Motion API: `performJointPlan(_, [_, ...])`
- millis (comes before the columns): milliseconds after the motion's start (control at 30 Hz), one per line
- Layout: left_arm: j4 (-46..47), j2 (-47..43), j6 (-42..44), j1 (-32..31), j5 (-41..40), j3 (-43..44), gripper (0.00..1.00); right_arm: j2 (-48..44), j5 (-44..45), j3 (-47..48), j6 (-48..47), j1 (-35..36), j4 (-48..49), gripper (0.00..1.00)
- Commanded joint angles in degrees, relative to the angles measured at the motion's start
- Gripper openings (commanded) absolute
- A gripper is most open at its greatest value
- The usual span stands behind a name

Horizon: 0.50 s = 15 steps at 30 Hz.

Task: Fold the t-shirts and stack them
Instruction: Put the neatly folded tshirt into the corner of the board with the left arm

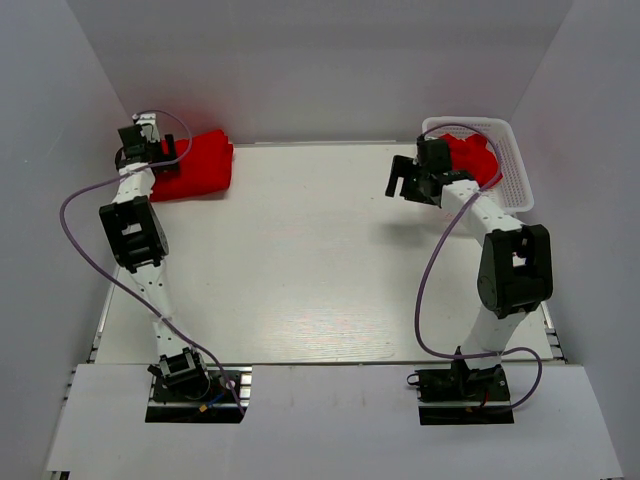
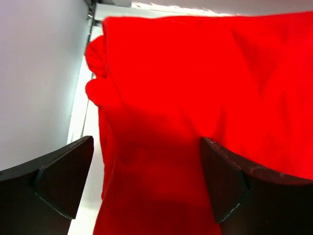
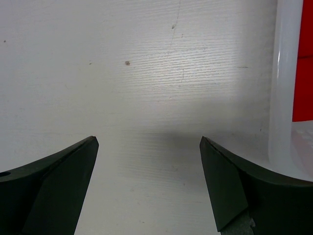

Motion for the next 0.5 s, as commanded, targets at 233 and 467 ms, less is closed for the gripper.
performJointPlan(233, [-5.59, -11.37, 0.25, -2.31, -6.11, 2.38, 1.00, -5.39, -0.34, -3.00, -1.54, 0.74, 3.31, 0.90])
performJointPlan(467, [-7.98, -22.43, -2.30, -4.42, -7.08, -7.69, 1.00, -13.66, -2.45, -16.61, -1.45, 0.57, 9.29, 0.90])
